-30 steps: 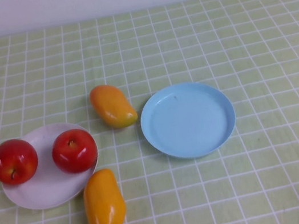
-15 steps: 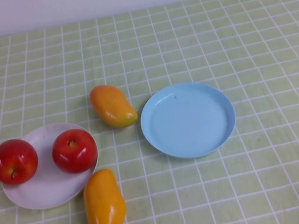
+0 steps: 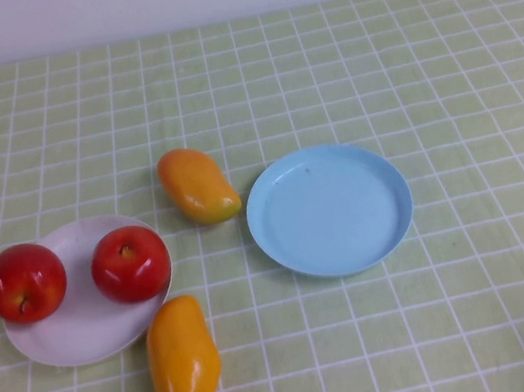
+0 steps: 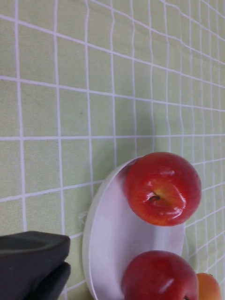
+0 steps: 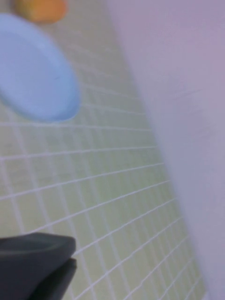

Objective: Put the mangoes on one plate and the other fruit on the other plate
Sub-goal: Put another type of fruit in the right plate

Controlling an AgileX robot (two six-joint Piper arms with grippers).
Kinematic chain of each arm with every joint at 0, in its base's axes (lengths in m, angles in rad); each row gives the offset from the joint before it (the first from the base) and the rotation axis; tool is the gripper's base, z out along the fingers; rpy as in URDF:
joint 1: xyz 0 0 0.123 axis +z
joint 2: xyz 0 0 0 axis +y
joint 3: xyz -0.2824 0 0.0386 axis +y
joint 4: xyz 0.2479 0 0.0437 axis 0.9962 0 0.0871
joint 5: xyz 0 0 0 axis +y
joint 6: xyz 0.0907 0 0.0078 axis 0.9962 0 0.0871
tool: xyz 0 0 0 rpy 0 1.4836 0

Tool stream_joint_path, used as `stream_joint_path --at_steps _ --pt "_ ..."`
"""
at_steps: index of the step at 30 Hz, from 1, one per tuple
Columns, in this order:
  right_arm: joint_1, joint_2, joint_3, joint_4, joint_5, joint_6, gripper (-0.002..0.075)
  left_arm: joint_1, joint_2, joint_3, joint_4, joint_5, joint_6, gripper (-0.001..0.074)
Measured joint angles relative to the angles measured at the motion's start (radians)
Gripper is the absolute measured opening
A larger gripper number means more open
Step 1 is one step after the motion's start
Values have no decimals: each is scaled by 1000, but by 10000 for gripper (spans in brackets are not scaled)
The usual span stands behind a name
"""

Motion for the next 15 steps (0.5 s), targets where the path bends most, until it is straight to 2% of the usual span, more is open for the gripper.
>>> stream_joint_path --at_steps 4,8,11,15 --pt "0 0 0 247 -177 0 -16 0 0 0 0 0 0 2" --pt "0 0 0 357 -246 0 -16 0 0 0 0 0 0 2" --pt "0 0 -17 398 -183 2 -16 0 0 0 0 0 0 2" --pt "0 67 -152 398 10 2 -16 0 0 0 0 0 0 2"
